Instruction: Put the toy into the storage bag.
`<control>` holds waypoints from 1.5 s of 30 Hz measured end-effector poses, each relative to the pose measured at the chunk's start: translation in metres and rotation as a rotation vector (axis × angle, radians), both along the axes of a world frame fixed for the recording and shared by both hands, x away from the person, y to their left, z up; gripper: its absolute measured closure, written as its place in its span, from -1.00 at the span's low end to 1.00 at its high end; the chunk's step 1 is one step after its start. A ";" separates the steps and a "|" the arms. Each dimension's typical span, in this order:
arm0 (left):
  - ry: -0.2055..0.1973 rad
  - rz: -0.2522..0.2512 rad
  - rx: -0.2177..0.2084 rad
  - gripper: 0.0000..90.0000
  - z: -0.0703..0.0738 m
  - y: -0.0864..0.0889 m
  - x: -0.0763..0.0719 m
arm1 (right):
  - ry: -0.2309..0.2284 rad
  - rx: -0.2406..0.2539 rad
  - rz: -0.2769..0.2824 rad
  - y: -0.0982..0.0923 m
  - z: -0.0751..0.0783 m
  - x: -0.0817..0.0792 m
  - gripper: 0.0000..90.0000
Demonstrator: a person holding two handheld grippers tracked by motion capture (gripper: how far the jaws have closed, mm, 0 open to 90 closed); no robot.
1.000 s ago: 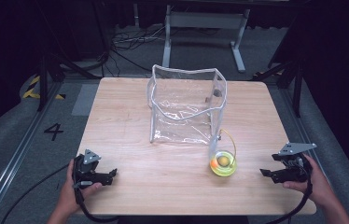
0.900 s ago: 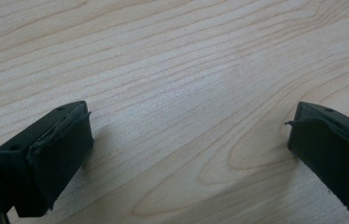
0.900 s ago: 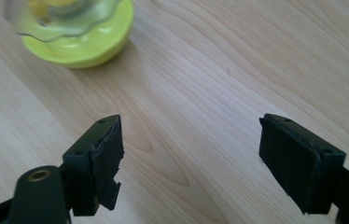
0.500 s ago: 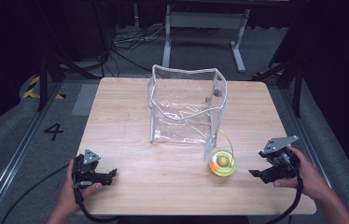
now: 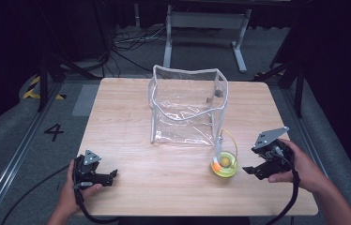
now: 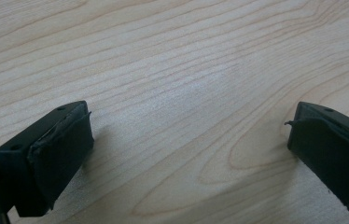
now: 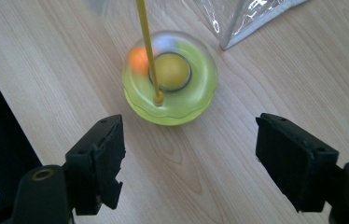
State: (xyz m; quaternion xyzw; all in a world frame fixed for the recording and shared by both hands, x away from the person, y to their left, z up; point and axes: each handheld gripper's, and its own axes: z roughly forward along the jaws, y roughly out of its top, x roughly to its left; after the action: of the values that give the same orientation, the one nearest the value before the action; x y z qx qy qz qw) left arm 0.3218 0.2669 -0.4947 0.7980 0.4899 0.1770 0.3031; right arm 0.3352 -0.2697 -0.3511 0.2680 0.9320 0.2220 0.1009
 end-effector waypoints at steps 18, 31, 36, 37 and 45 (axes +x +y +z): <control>0.000 0.000 0.000 -0.99 0.000 0.000 0.000 | -0.007 -0.085 0.071 0.046 0.033 0.016 -0.34; 0.000 0.000 0.000 -0.99 0.000 0.000 0.000 | 0.036 -0.135 0.092 0.058 0.042 0.033 0.13; 0.000 0.000 0.000 -0.99 0.000 0.000 0.000 | 0.070 -0.149 0.118 0.058 0.048 0.038 0.50; 0.000 0.000 0.000 -0.99 0.000 0.000 0.000 | 0.075 -0.154 0.127 0.059 0.049 0.038 0.61; 0.000 0.000 0.000 -0.99 0.000 0.000 0.000 | 0.099 -0.205 0.187 0.064 0.053 0.036 0.95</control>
State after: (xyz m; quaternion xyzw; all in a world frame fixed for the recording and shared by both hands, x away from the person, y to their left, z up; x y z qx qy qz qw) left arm 0.3218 0.2669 -0.4947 0.7980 0.4899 0.1769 0.3032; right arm 0.3716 -0.2062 -0.2986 0.1789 0.9746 0.1205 0.0606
